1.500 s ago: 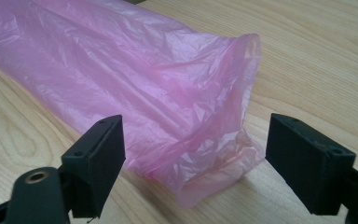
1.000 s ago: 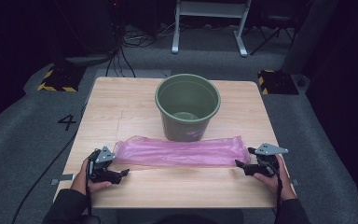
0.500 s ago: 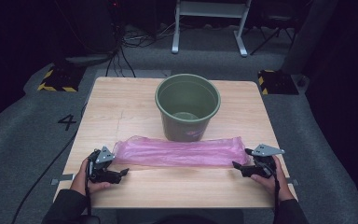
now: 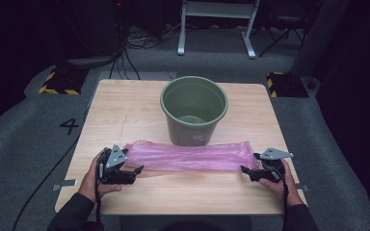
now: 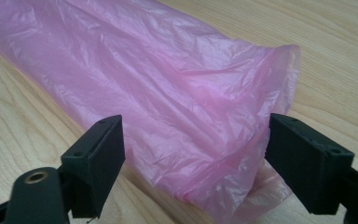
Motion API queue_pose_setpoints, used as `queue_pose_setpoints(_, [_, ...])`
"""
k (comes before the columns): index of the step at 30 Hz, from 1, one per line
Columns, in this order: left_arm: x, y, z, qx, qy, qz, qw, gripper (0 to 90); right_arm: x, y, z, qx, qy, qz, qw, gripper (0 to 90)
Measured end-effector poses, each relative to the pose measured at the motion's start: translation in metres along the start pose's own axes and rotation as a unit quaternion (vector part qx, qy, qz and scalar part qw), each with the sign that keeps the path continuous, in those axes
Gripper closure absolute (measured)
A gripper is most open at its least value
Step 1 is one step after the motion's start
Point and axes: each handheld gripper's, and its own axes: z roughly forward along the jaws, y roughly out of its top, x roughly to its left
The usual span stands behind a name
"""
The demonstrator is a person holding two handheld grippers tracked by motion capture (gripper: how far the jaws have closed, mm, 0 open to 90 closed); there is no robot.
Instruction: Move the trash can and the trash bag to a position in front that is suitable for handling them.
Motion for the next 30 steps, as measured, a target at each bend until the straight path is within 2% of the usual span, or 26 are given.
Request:
queue_pose_setpoints(2, [-0.002, 0.003, 0.006, 0.005, 0.002, 0.006, 1.0000, 18.4, 0.000, -0.001, 0.001, 0.003, -0.001, 0.001, 1.0000, 20.3])
queue_pose_setpoints(4, [-0.001, 0.005, 0.012, 0.009, -0.001, 0.004, 1.0000, 18.1, 0.000, -0.001, 0.002, 0.004, 0.000, 0.001, 1.0000, 20.4])
queue_pose_setpoints(7, [0.001, 0.010, 0.010, 0.012, 0.008, 0.011, 0.9998, 18.6, -0.001, -0.002, 0.002, 0.006, -0.001, 0.001, 1.0000, 20.5])
queue_pose_setpoints(9, [0.002, 0.012, 0.007, 0.003, 0.012, 0.008, 0.9999, 18.9, -0.001, -0.002, 0.002, 0.007, -0.002, 0.001, 1.0000, 20.5])
queue_pose_setpoints(10, [0.005, 0.017, 0.001, -0.016, 0.010, -0.005, 0.9998, 19.5, -0.001, -0.003, 0.003, 0.010, -0.003, 0.004, 0.9999, 20.5])
queue_pose_setpoints(12, [0.006, 0.022, -0.002, -0.029, 0.010, -0.011, 0.9995, 19.8, -0.002, -0.003, 0.004, 0.010, -0.004, 0.003, 0.9999, 20.5])
queue_pose_setpoints(14, [0.005, 0.026, 0.000, -0.031, 0.017, -0.004, 0.9994, 19.7, -0.001, -0.003, 0.004, 0.013, -0.004, 0.002, 0.9999, 20.6])
queue_pose_setpoints(16, [0.004, 0.028, 0.001, -0.031, 0.014, -0.002, 0.9994, 19.7, -0.001, -0.003, 0.005, 0.015, -0.005, 0.001, 0.9999, 20.6])
queue_pose_setpoints(23, [-0.008, 0.054, 0.024, -0.033, -0.005, 0.018, 0.9993, 20.1, -0.001, -0.003, 0.006, 0.018, -0.003, 0.001, 0.9998, 20.6])
queue_pose_setpoints(27, [-0.009, 0.066, 0.039, -0.042, -0.019, 0.007, 0.9989, 20.5, -0.001, -0.003, 0.006, 0.019, -0.003, 0.002, 0.9998, 20.7])
queue_pose_setpoints(30, [-0.010, 0.074, 0.050, -0.048, -0.020, 0.000, 0.9986, 20.6, -0.001, -0.003, 0.006, 0.019, -0.002, 0.002, 0.9998, 21.1])
